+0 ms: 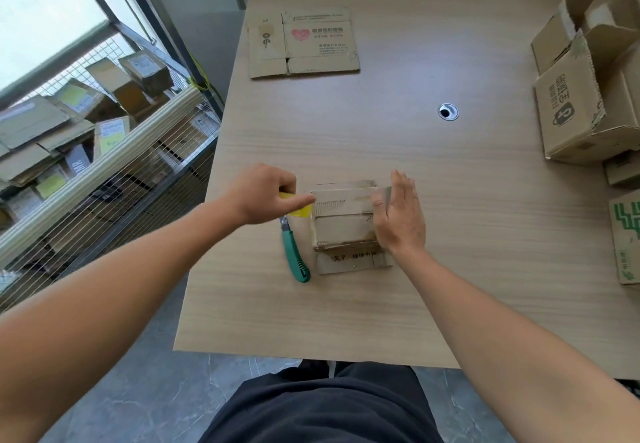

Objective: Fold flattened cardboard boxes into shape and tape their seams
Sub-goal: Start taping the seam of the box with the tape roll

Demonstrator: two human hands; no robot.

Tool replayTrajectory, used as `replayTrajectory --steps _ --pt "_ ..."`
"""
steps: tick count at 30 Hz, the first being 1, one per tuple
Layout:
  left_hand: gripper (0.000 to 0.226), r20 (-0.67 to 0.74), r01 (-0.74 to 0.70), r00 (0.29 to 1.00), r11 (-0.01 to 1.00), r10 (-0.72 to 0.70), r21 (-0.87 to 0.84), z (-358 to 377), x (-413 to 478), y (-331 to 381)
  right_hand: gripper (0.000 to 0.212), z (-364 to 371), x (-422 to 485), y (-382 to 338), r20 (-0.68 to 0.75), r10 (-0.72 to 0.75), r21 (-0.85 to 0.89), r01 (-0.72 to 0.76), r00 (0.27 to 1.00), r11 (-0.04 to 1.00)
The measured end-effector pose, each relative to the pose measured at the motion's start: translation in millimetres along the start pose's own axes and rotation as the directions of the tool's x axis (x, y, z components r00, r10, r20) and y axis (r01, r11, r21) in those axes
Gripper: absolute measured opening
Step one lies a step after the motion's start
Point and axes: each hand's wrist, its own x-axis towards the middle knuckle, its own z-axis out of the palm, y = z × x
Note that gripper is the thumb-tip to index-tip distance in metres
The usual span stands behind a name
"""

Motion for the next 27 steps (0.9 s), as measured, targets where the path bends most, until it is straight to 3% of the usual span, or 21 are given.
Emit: replayTrajectory --steps 5,10,18,27 --pt "0.048 0.095 0.274 0.96 0.955 -0.265 -0.11 30 -14 -11 0.081 0 -3 -1 0.025 -0.078 -0.097 0.081 0.997 0.992" --pt "0.035 0.108 0.361 0.932 0.916 -0.347 -0.174 41 -21 -21 0.09 -3 3 -2 0.072 -0.03 -0.23 0.045 0.997 0.972" --pt "0.023 0.231 0.258 0.949 0.949 -0.214 -0.179 44 -37 -15 0.09 0 6 -7 0.116 0.016 -0.369 0.028 0.993 0.929" --pt "0.017 0.232 0.274 0.938 0.961 -0.257 -0.043 43 -29 -13 0.095 -5 6 -6 0.142 -0.005 -0.348 0.055 0.99 0.936"
